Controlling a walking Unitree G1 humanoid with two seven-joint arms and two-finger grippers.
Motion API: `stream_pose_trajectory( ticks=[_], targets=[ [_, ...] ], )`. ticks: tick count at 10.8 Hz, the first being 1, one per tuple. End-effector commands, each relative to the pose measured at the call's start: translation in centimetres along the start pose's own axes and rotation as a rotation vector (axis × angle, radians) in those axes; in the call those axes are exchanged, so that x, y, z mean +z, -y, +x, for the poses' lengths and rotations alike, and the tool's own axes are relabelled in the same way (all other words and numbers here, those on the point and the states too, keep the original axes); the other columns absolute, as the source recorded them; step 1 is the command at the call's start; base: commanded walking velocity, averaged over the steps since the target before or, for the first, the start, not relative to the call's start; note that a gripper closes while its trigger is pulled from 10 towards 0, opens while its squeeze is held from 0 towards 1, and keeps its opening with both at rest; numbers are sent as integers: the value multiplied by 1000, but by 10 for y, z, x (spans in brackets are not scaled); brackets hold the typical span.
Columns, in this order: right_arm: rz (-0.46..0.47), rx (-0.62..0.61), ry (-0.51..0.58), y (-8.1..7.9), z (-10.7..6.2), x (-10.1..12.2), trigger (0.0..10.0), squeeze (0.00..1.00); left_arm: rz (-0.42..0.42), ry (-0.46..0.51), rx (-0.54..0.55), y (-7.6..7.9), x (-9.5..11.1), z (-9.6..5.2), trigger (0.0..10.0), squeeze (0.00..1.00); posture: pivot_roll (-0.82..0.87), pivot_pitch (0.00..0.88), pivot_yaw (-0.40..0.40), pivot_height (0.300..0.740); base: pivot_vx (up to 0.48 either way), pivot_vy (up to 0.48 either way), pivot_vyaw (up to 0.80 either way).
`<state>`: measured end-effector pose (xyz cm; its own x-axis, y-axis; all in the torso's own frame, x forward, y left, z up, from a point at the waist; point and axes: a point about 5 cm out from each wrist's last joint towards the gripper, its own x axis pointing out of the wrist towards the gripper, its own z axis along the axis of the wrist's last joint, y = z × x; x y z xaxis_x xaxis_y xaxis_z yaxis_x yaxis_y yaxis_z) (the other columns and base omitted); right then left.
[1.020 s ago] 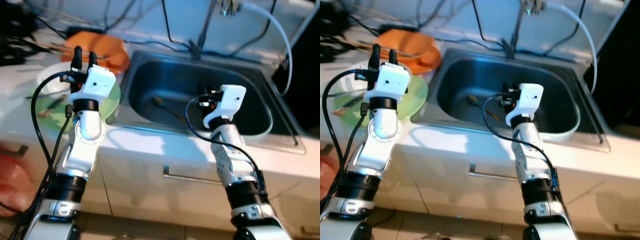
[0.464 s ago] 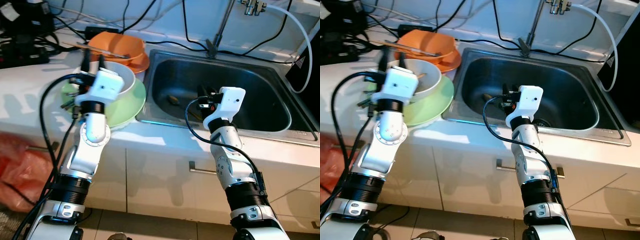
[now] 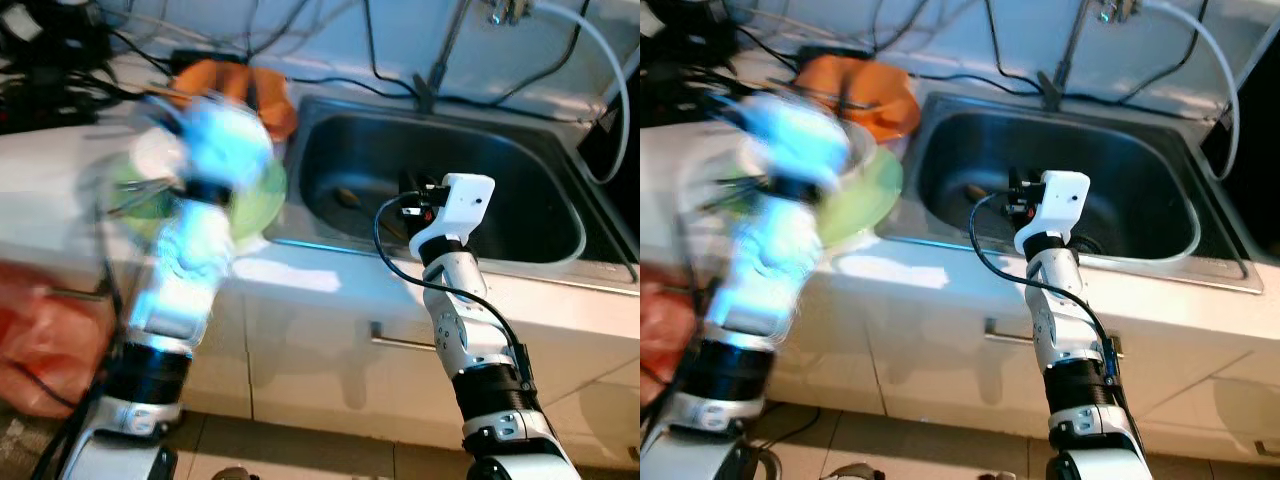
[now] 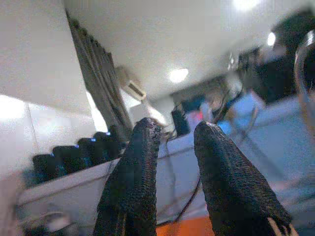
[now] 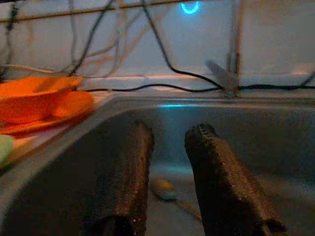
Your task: Kitchen organization
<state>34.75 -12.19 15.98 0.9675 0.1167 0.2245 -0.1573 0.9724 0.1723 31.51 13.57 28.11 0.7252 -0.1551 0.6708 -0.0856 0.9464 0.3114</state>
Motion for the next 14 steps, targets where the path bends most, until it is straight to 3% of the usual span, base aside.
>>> stream_pose_trajectory(
  ticks=[1,2,3,7,9,10,12,14],
  targets=[
    [-5,-15,2,4,1,1,10000,0,-107,-13,-11,-6,3,1,10000,0,143,61,-93,740,0,0,0],
    [-1,-10,2,3,1,0,10000,0,-321,-31,2,-23,6,-7,10000,0,148,63,-95,740,0,0,0],
    [2,-8,2,2,2,0,10000,0,-422,-39,19,-38,5,-14,10000,0,152,64,-96,740,0,0,0],
    [7,2,-4,1,1,-3,10000,0,-675,-64,41,-75,-5,-61,10000,0,162,71,-100,740,0,0,0],
    [10,3,-2,1,1,-4,10000,0,-720,-67,-14,-91,1,-81,10000,0,166,73,-100,740,0,0,0],
    [15,2,3,1,1,-4,10000,0,-722,-88,30,-108,-4,-97,10000,0,167,76,-100,740,0,0,0],
    [16,6,0,1,0,-5,10000,0,-659,-187,76,-118,-16,-117,10000,0,169,78,-103,740,0,0,0],
    [16,5,2,2,0,-5,10000,0,-664,-235,147,-130,-26,-136,10000,0,171,81,-104,740,0,0,0]
  ],
)
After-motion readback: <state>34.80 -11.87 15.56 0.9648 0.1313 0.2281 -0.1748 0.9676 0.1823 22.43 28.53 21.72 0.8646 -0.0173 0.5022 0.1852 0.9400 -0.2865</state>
